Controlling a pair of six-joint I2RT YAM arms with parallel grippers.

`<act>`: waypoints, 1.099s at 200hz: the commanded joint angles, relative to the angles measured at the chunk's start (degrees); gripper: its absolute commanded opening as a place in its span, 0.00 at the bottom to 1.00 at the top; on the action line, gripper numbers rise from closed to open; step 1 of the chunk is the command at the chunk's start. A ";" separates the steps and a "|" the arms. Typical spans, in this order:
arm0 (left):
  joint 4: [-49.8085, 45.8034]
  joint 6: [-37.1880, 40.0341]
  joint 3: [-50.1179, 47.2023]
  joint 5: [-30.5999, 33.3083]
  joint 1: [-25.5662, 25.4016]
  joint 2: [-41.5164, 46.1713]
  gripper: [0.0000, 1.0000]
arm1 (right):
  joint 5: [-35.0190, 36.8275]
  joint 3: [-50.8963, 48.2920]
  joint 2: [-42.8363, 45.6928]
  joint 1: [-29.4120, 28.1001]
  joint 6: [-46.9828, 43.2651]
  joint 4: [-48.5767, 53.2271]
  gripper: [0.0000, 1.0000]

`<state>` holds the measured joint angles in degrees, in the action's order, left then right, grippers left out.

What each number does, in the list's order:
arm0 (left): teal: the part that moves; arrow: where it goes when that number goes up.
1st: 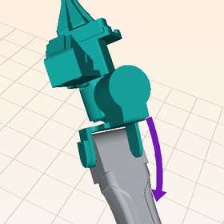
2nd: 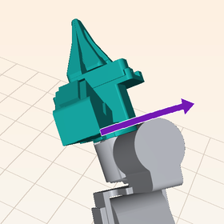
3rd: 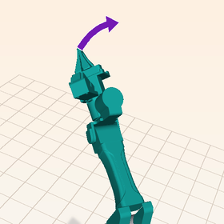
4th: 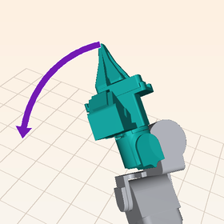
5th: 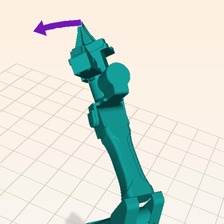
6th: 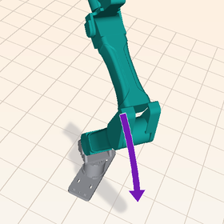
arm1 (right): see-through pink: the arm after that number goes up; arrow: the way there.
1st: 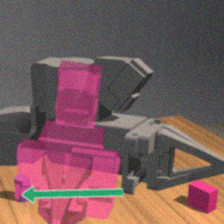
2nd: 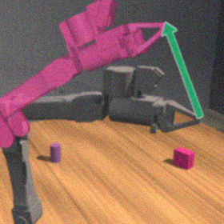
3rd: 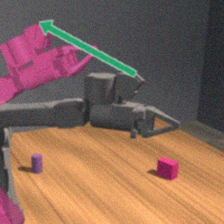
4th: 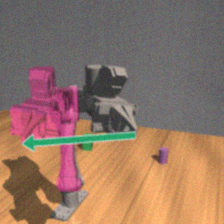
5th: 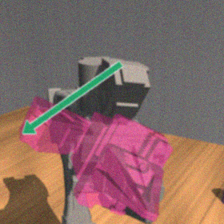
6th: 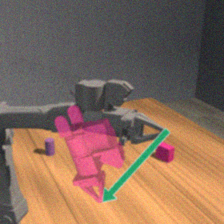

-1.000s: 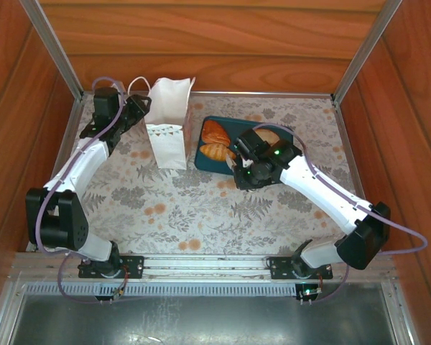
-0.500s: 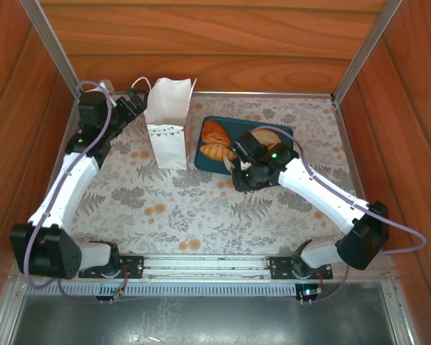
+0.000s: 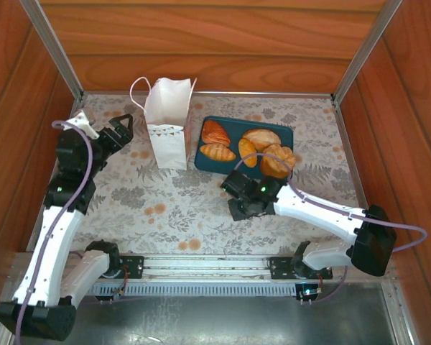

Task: Take the fake bread out of the paper bag

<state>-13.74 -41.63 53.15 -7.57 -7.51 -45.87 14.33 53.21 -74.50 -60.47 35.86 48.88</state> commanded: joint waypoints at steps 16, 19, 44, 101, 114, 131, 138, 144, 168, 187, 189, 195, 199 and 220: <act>-2.22 5.13 -1.83 3.26 0.20 3.54 1.00 | 6.80 -3.68 -1.93 -3.62 3.97 -8.00 0.30; -2.19 5.35 -1.90 3.26 0.18 3.63 1.00 | 6.84 -3.69 -2.20 -3.72 4.14 -8.12 0.31; -2.12 6.67 -2.16 3.91 0.16 4.20 1.00 | 8.54 -3.25 -7.30 -6.15 7.07 -6.90 0.38; -0.07 8.32 -3.16 5.60 0.16 4.75 1.00 | 13.14 0.21 -19.25 -11.08 12.60 -4.00 0.44; 0.28 8.39 -3.24 5.17 0.20 4.43 1.00 | 12.65 0.62 -21.67 -12.05 13.36 -3.94 0.45; 0.57 8.40 -3.66 4.99 0.15 4.12 1.00 | 12.10 0.96 -23.54 -12.95 14.47 -3.37 0.48; 0.55 8.34 -3.82 5.02 0.16 4.03 1.00 | 11.87 1.23 -23.75 -13.17 14.88 -3.06 0.52; 0.63 8.36 -3.95 4.94 0.19 3.88 1.00 | 11.72 1.27 -23.77 -13.35 15.18 -2.81 0.64; 0.40 8.79 -4.18 5.45 0.21 3.50 1.00 | 10.90 1.50 -22.76 -13.54 15.36 -2.20 1.00; -0.43 9.82 -3.63 7.00 0.14 3.50 1.00 | 11.71 3.34 -21.40 -13.62 15.81 1.45 1.00; -0.57 9.94 -3.48 7.21 0.17 3.50 1.00 | 11.80 3.64 -21.20 -13.62 15.86 1.91 1.00; -1.03 10.34 -3.20 7.76 0.17 3.49 1.00 | 12.32 4.65 -21.17 -13.62 15.99 3.76 1.00; -1.37 10.69 -3.03 8.13 0.18 3.42 1.00 | 12.66 5.45 -19.39 -13.62 16.12 5.11 1.00; -3.13 12.68 -2.01 10.62 0.16 3.50 1.00 | 15.46 10.42 -15.01 -13.62 17.10 12.76 1.00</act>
<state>-14.76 -32.47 49.45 -0.73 -7.51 -42.63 25.76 57.65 -95.61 -73.56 50.28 50.78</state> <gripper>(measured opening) 0.999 0.995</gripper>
